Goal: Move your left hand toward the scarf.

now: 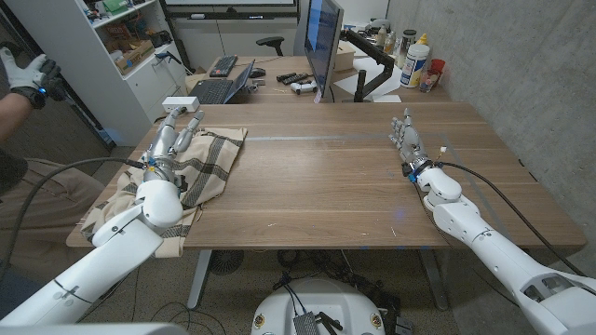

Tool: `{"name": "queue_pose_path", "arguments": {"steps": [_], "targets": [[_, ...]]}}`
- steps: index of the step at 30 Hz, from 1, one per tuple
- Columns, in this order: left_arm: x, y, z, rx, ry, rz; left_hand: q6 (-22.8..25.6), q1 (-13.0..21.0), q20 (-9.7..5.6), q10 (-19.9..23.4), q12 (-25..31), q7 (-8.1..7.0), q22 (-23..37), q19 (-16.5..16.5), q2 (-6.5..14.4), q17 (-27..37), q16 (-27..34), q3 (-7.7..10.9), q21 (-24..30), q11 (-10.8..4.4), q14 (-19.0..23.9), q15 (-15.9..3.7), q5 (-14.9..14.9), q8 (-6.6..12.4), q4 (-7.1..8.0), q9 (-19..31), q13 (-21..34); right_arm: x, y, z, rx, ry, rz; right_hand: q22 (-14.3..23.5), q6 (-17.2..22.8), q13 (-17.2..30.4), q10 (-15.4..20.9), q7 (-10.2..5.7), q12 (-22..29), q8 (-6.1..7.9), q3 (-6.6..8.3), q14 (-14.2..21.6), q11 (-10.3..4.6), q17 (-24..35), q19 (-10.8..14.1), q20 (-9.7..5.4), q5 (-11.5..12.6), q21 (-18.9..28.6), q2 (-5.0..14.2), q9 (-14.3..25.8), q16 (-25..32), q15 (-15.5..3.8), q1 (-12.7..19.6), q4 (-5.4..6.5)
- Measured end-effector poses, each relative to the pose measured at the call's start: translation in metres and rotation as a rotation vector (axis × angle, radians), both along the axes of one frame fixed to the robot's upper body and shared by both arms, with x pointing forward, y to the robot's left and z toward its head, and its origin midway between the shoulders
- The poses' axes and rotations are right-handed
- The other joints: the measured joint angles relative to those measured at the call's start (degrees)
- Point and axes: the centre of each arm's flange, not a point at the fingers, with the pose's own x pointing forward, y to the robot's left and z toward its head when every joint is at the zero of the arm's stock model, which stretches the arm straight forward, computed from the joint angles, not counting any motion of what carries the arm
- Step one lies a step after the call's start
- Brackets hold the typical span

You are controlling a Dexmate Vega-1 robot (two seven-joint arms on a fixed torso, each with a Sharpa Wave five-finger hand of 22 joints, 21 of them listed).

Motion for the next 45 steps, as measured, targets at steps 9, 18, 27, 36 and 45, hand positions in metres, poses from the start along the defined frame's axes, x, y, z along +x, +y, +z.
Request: {"name": "queue_pose_path", "arguments": {"steps": [9,18,27,36,45], "targets": [[-0.001,0.002,0.000,0.023,0.036,0.075,0.00,0.31,0.00,-0.19,0.00,0.00,0.00,0.00,-0.31,0.00,0.00,0.00,0.00,0.19,-0.18,0.18,0.00,0.00,0.00,0.00,0.00,0.002,0.002,0.000,0.000,0.002,0.001,0.00,0.00,0.00,0.00,0.00,0.00,0.00,0.00,0.00,0.00,0.00,0.00,0.00,0.00,0.00,0.00,0.00,0.00,0.00,0.00,0.00],[0.001,0.004,0.001,0.035,0.059,0.120,0.00,0.31,0.23,-0.19,0.00,0.00,0.00,-0.23,-0.31,0.00,0.00,-0.23,0.00,0.19,-0.18,0.18,0.00,0.00,-0.23,0.00,0.00,0.003,0.003,0.002,-0.004,0.002,-0.001,0.00,0.00,0.00,0.00,0.00,0.00,0.00,0.00,0.00,0.00,0.00,0.00,0.00,0.00,0.00,0.00,0.00,0.00,0.00,0.00,0.00],[0.001,0.007,0.001,0.049,0.086,0.165,0.00,0.31,0.31,-0.18,0.00,0.00,0.00,-0.31,-0.31,0.00,0.00,-0.23,0.00,0.19,-0.18,0.18,0.00,0.00,-0.23,0.00,0.00,0.004,0.003,0.001,-0.004,0.008,-0.006,0.00,0.00,0.00,0.00,0.00,0.00,0.00,0.00,0.00,0.00,0.00,-0.41,0.41,0.00,0.00,0.00,0.00,0.00,0.00,0.00,0.00],[-0.003,0.011,0.001,0.064,0.107,0.202,0.00,0.30,0.31,-0.18,0.00,0.00,0.00,-0.31,-0.31,0.00,0.00,-0.23,0.00,0.19,-0.17,0.18,0.00,0.00,-0.23,0.00,0.00,0.004,0.003,0.001,-0.004,0.010,-0.006,0.00,0.00,0.00,0.00,0.00,0.00,0.00,0.00,0.00,0.00,0.00,-0.41,0.41,0.00,0.00,0.00,0.00,0.00,0.00,0.00,0.00],[-0.007,0.017,0.002,0.078,0.117,0.240,0.53,0.30,0.52,-0.18,0.00,0.09,0.00,-0.09,-0.31,0.00,0.00,0.00,0.23,0.19,-0.18,0.18,0.00,0.22,-0.46,0.00,0.00,0.006,0.004,0.000,-0.005,0.015,-0.001,0.00,0.00,0.00,0.00,0.00,0.00,0.00,0.00,-0.21,0.00,0.00,-0.41,0.41,0.00,0.00,0.00,0.00,0.00,0.22,0.00,0.00]]}}
